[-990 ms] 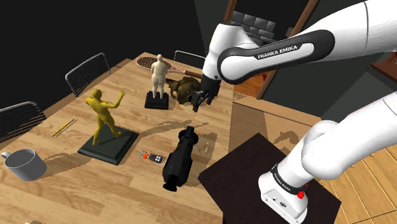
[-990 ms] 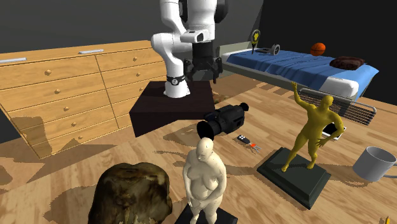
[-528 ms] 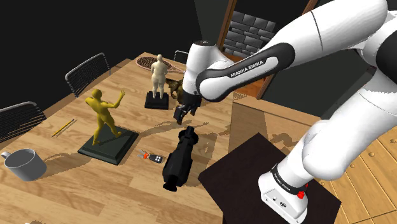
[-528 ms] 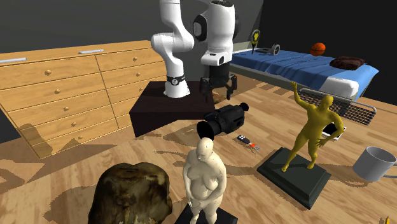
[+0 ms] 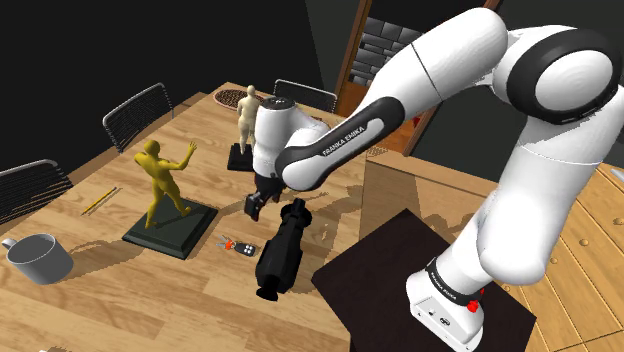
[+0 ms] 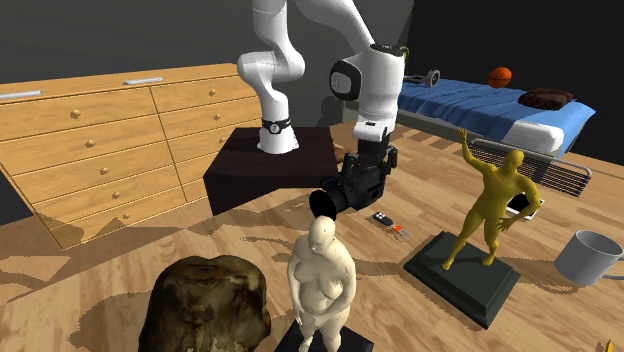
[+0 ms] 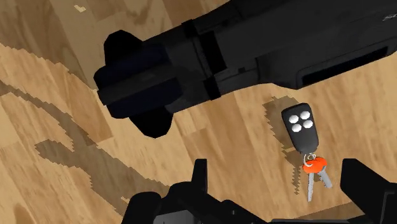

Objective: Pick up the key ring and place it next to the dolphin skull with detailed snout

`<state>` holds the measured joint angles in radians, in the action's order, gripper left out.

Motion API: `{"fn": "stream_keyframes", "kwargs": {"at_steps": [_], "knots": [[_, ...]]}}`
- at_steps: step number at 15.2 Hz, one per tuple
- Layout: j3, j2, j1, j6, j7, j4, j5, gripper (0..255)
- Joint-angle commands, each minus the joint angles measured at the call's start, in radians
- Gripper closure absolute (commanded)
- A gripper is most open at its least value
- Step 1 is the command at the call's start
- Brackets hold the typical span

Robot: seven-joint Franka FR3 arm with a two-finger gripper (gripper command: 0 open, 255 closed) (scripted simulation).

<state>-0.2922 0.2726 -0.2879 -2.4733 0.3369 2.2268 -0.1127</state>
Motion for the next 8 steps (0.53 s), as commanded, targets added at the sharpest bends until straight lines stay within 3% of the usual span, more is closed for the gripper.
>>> {"fn": "stream_keyframes", "kwargs": {"at_steps": [1,8], "knots": [[0.006,0.080,-0.026,-0.019,0.024,-0.050,-0.040,0],[0.035,0.332,-0.138,-0.034,0.084,-0.252,-0.137,0]]}}
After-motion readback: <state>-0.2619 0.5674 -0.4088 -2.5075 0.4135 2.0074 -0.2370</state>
